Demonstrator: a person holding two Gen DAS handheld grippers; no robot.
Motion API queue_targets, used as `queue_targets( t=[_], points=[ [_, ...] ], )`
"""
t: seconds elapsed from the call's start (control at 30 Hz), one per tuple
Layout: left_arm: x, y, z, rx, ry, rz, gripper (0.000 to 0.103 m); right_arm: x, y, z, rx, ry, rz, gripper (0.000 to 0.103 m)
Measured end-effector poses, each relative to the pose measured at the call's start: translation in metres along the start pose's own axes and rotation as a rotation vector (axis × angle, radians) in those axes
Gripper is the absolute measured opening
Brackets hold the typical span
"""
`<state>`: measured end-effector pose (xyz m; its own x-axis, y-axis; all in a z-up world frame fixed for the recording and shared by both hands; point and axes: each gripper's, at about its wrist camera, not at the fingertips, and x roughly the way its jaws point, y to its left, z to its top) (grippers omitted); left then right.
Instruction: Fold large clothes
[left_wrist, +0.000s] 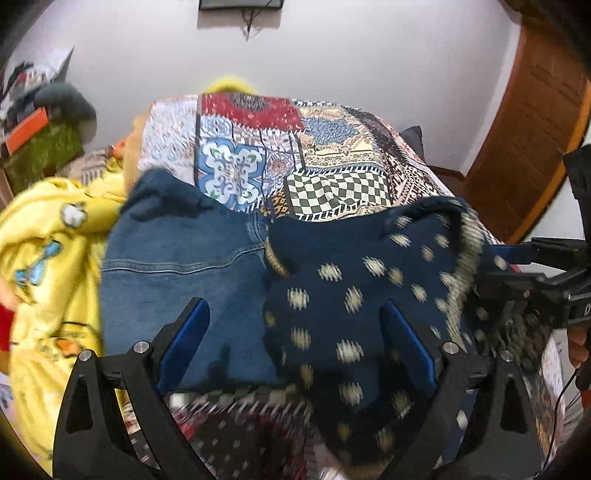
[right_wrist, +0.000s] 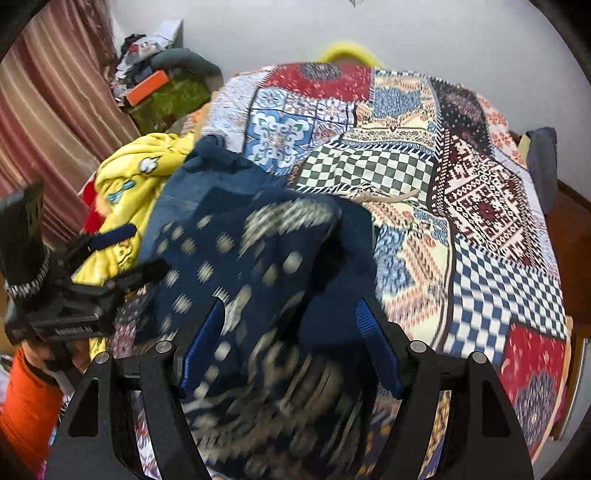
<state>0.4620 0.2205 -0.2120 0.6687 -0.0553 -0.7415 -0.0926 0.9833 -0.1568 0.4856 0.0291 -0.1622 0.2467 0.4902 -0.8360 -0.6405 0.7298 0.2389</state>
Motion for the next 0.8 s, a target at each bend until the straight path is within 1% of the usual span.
queue_targets(
  t=[0.13, 0.17, 0.23, 0.3, 0.37, 0.4, 0.47, 0.5, 0.53, 0.6, 0.63, 0.67, 0.73, 0.8],
  points=[
    [0.026, -0.001, 0.007, -0.074, 0.006, -0.079, 0.095, 0.020, -0.032, 0.014, 0.090, 0.016, 0.001, 0.070],
    [0.030, -0.002, 0.010, -0.083, 0.011, -0.089, 0.095, 0.023, -0.035, 0.016, 0.101, 0.018, 0.004, 0.070],
    [0.043, -0.006, 0.019, -0.089, 0.023, -0.093, 0.095, 0.028, -0.044, 0.010, 0.117, 0.008, -0.022, 0.070],
    [0.052, -0.011, 0.027, -0.076, 0.024, -0.072, 0.095, 0.026, -0.047, 0.003, 0.120, -0.014, -0.044, 0.070],
    [0.055, -0.014, 0.036, -0.070, 0.003, -0.038, 0.095, 0.021, -0.053, -0.006, 0.143, -0.046, -0.066, 0.070],
    [0.055, -0.014, 0.039, -0.074, -0.006, -0.010, 0.095, 0.018, -0.056, -0.009, 0.163, -0.058, -0.067, 0.070],
    [0.051, -0.012, 0.046, -0.085, -0.016, 0.080, 0.093, 0.013, -0.066, -0.015, 0.212, -0.068, -0.094, 0.070],
    [0.047, -0.011, 0.047, -0.088, -0.018, 0.102, 0.091, 0.008, -0.071, -0.019, 0.234, -0.074, -0.092, 0.070],
    [0.040, -0.011, 0.047, -0.084, -0.026, 0.091, 0.090, 0.005, -0.073, -0.022, 0.246, -0.075, -0.091, 0.070],
    [0.022, -0.017, 0.042, -0.043, -0.041, 0.055, 0.090, -0.010, -0.073, -0.027, 0.240, -0.087, -0.161, 0.070],
    [0.012, -0.023, 0.037, -0.002, -0.046, 0.046, 0.090, -0.017, -0.071, -0.029, 0.218, -0.100, -0.180, 0.070],
    [0.004, -0.030, 0.032, 0.038, -0.051, 0.044, 0.090, -0.026, -0.069, -0.031, 0.201, -0.114, -0.171, 0.070],
    [-0.012, -0.047, 0.019, 0.122, -0.056, 0.042, 0.090, -0.041, -0.064, -0.035, 0.205, -0.125, -0.107, 0.071],
    [-0.020, -0.058, 0.006, 0.162, -0.040, 0.029, 0.091, -0.055, -0.054, -0.040, 0.196, -0.143, -0.039, 0.072]
  ],
)
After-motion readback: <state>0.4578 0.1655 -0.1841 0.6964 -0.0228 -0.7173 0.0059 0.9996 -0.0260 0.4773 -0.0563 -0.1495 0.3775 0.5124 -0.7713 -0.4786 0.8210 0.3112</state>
